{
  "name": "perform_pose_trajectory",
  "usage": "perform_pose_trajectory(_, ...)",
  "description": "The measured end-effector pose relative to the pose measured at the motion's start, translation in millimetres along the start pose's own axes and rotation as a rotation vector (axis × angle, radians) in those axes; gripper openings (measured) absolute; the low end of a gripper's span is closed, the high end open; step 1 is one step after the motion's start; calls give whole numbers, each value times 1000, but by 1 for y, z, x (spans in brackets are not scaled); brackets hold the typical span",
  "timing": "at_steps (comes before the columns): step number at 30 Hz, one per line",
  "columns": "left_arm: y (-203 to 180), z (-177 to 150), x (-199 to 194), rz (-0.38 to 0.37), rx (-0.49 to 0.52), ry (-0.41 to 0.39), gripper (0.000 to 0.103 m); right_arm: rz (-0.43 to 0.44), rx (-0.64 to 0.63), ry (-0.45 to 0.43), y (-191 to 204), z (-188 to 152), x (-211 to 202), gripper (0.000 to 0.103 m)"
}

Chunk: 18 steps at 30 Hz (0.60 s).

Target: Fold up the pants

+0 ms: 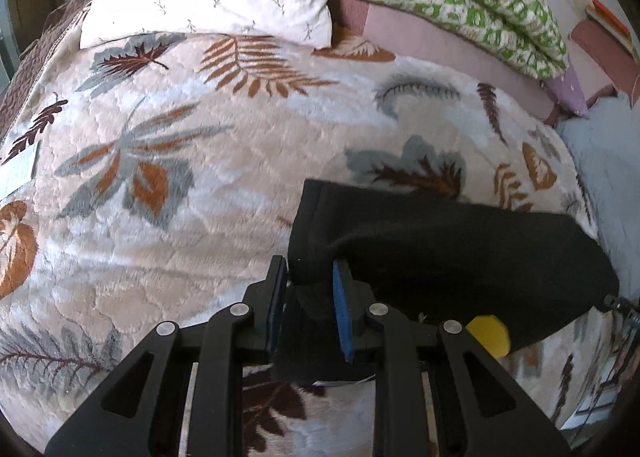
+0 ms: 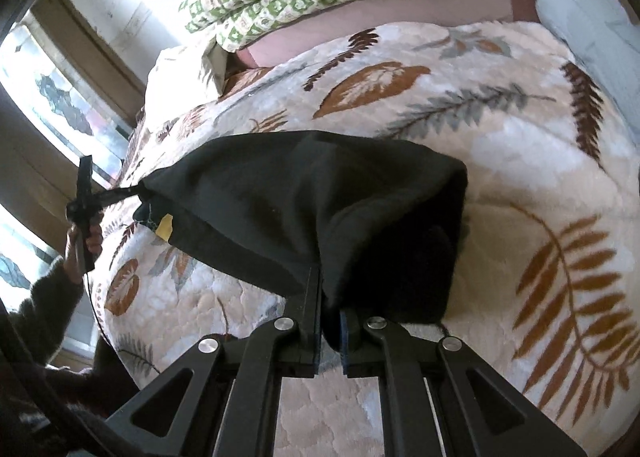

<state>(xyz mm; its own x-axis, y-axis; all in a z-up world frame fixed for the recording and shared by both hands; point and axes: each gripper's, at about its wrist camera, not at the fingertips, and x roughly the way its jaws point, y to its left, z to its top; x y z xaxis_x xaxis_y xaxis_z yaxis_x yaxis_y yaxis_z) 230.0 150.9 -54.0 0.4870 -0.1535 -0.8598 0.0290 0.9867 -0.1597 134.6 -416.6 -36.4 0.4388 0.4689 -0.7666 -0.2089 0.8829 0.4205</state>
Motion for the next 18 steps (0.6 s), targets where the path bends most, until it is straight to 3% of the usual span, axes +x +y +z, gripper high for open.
perform_pose_trajectory(7, -9, -16, -5, 33, 89, -9, 21, 18, 31, 23, -8, -18, 7, 7)
perform_pose_trajectory(10, -13, -20, -5, 52, 115, -4, 21, -40, 66, 42, -14, -20, 11, 15)
perform_pose_trajectory(12, -17, -22, -8, 66, 139, -8, 21, -82, 66, 24, -11, -19, 4, 18)
perform_pose_trajectory(15, -24, -23, -11, 80, 179, -12, 21, -164, 72, -53, -5, -13, -21, 34)
perform_pose_trajectory(18, -29, -27, -13, 91, 207, -12, 21, -234, 54, -129, 14, -3, -45, 34)
